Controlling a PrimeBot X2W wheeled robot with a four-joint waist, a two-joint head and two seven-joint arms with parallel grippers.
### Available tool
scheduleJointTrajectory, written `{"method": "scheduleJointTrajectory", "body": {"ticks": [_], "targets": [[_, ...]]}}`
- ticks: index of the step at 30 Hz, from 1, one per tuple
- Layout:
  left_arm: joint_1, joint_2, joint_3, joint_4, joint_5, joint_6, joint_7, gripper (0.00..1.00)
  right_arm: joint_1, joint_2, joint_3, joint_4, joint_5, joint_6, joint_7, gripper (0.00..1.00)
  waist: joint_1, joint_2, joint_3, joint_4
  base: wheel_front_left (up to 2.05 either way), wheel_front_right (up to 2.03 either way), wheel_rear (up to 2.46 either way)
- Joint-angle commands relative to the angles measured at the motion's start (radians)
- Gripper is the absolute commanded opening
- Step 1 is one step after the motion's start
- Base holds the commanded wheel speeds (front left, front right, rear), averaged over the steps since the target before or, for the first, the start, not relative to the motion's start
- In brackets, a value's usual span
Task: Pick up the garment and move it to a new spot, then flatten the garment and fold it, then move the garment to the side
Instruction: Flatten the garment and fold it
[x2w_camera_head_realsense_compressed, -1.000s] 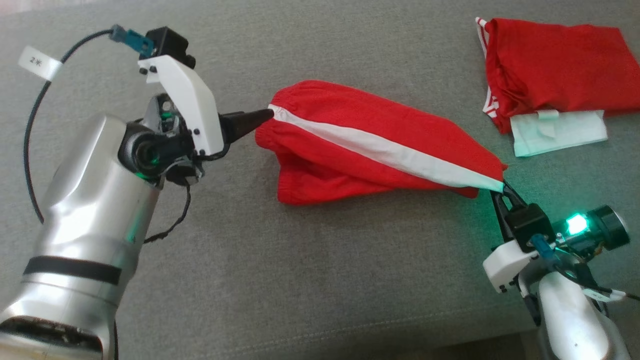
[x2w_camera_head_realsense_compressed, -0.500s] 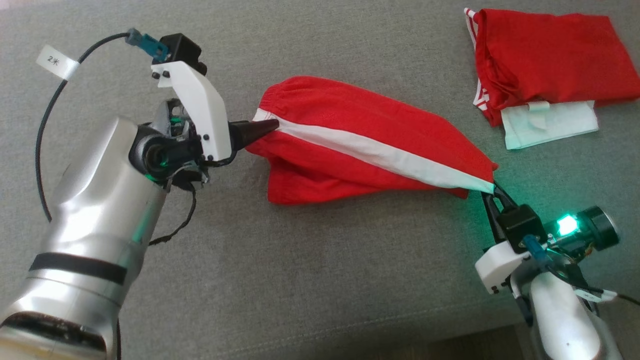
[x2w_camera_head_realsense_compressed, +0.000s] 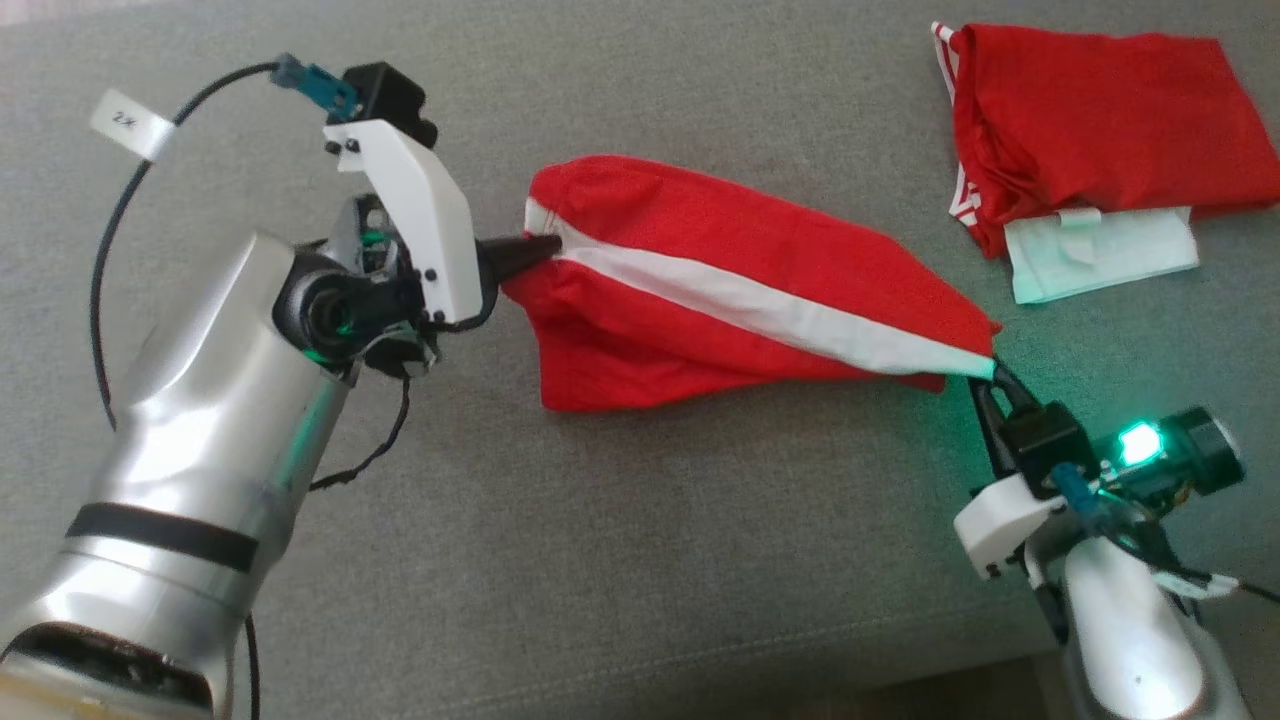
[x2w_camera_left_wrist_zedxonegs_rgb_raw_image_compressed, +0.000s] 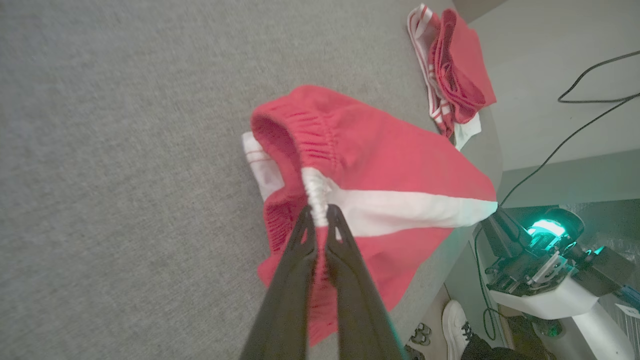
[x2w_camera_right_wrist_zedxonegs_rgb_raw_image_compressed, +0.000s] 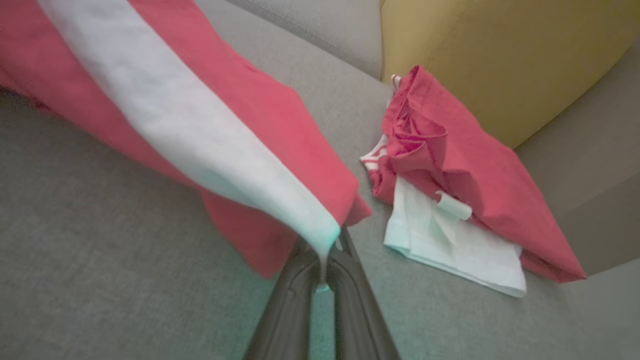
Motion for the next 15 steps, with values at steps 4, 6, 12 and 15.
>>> {"method": "scheduleJointTrajectory", "body": {"ticks": [4,6,12,15], "targets": [[-0.056,0.045,0.037,-0.067,-0.028,-0.006,-0.059,0.00,-0.049,-0.007,0.006,-0.046,0.018,-0.001,-0.021,0.00,0.0000,0.0000,-0.027,0.014,0.00,0.00,0.00],[-0.055,0.047,0.035,-0.079,-0.035,-0.006,-0.069,0.00,-0.054,-0.011,0.005,-0.051,0.023,-0.001,-0.022,0.00,0.0000,0.0000,-0.033,0.017,0.00,0.00,0.00],[-0.047,0.065,0.025,-0.137,-0.072,-0.006,-0.137,0.00,-0.094,-0.036,0.020,-0.087,0.078,-0.001,-0.015,0.00,0.0000,0.0000,-0.069,0.039,0.00,0.00,0.00],[-0.041,0.077,0.018,-0.164,-0.088,-0.006,-0.170,0.00,-0.121,-0.055,0.041,-0.109,0.125,-0.001,0.000,0.00,0.0000,0.0000,-0.090,0.048,0.00,0.00,0.00]]}}
